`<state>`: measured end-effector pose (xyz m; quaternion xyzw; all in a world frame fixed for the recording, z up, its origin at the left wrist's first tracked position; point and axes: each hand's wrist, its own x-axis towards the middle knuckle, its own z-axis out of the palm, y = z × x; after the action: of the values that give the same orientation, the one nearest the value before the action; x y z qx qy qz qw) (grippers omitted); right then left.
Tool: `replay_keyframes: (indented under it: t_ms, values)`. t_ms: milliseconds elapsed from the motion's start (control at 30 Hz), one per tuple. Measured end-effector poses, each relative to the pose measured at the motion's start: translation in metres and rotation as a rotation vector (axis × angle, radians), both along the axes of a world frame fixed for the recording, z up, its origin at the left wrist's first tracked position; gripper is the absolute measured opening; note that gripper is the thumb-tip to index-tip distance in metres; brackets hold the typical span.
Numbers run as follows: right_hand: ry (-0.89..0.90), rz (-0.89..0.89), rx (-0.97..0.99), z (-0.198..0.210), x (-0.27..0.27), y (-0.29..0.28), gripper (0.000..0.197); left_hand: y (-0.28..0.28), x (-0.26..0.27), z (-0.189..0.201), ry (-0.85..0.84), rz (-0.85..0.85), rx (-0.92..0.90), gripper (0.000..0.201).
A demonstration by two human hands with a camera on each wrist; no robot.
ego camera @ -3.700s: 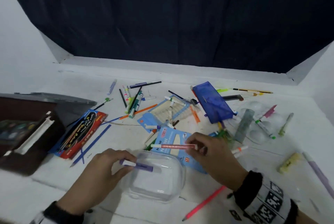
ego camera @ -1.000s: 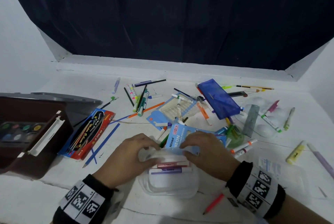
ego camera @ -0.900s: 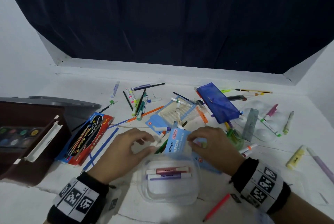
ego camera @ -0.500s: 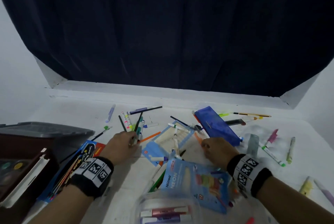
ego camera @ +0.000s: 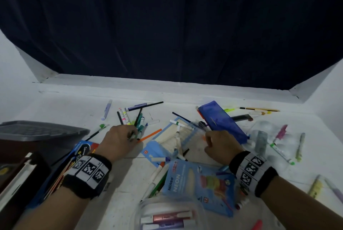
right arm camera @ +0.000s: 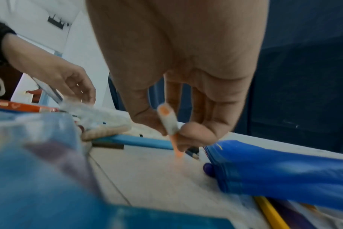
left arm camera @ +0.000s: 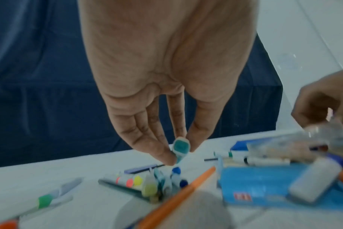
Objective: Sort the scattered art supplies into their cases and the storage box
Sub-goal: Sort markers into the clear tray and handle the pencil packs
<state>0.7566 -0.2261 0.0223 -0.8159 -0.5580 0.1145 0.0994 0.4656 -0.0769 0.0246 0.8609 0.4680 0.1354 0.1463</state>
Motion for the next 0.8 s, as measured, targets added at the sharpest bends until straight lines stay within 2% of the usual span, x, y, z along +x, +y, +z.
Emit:
replay_keyframes:
  t_ms: [200, 267, 367, 433, 533, 667, 733, 800]
  values:
    - [0.037, 0.007, 0.224, 0.018, -0.025, -0.031, 0.011, -0.049, -0.023, 0.044, -0.333, 0.055, 0.062, 0.022]
    - [0.064, -0.006, 0.302, 0.028, -0.034, -0.045, 0.015, -0.070, -0.030, 0.055, -0.450, 0.027, 0.015, 0.023]
    - [0.139, 0.015, 0.449, 0.039, -0.047, -0.066, 0.008, -0.101, -0.043, 0.067, -0.564, -0.065, -0.093, 0.022]
    - [0.206, 0.026, 0.537, 0.044, -0.052, -0.077, 0.008, -0.121, -0.054, 0.071, -0.563, -0.130, -0.176, 0.021]
    - [0.280, 0.062, 0.563, 0.054, -0.062, -0.092, 0.029, -0.144, -0.073, 0.067, -0.484, -0.214, -0.253, 0.016]
    - [0.501, 0.109, 0.412, 0.066, -0.079, -0.114, 0.026, -0.162, -0.093, 0.053, -0.313, -0.315, -0.260, 0.028]
    - [0.492, 0.188, 0.316, 0.064, -0.085, -0.121, 0.025, -0.169, -0.096, 0.047, -0.242, -0.362, -0.255, 0.026]
    - [0.349, 0.300, 0.240, 0.054, -0.089, -0.125, 0.028, -0.175, -0.095, 0.041, -0.192, -0.401, -0.260, 0.027]
